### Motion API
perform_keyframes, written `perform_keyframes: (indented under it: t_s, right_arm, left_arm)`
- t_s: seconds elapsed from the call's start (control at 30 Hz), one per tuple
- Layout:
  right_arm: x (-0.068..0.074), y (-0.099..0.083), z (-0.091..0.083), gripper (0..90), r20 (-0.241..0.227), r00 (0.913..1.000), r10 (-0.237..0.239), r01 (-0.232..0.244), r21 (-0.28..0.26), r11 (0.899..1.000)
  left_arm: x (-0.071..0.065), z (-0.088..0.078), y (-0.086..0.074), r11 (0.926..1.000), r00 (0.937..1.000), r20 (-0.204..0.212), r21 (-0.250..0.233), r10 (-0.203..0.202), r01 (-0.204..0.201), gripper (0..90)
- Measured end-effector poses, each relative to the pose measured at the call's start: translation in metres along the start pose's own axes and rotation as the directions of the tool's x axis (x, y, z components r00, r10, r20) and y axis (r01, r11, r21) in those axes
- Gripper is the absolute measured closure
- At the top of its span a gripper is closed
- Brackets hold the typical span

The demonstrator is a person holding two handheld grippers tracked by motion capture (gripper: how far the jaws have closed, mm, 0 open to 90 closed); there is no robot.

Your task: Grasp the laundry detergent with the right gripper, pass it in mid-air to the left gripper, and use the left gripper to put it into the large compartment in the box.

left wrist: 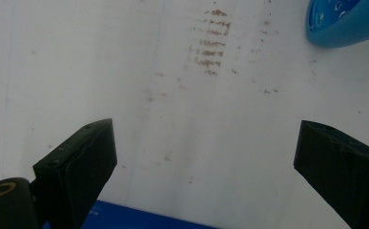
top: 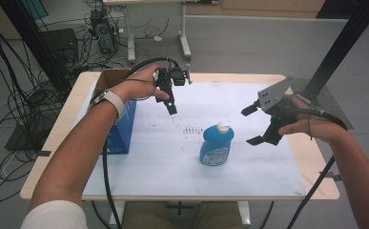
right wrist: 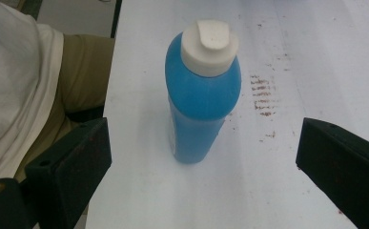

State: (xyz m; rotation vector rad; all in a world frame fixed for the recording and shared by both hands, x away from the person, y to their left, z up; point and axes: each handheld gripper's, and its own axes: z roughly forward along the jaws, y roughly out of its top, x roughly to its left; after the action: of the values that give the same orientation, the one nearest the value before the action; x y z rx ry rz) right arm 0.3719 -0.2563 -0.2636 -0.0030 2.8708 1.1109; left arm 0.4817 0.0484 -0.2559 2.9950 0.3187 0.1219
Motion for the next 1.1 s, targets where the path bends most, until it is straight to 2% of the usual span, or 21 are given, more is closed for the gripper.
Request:
perform_keyframes:
  t_s: [0.33,1.1]
  right_arm:
    - [-0.002,-0.007,0.005,4.7,-0.005,0.9999,0.010,-0.010,-0.004,1.000]
    - [-0.003,-0.015,0.023,4.8,-0.025,0.9994,0.023,-0.022,0.034,0.999]
  left_arm:
    - [0.000,0.002,0.001,1.0000,1.0000,0.002,0.006,0.002,-0.002,7.6]
    - [0.000,0.003,0.001,0.9999,1.0000,0.001,0.014,0.002,-0.002,7.6]
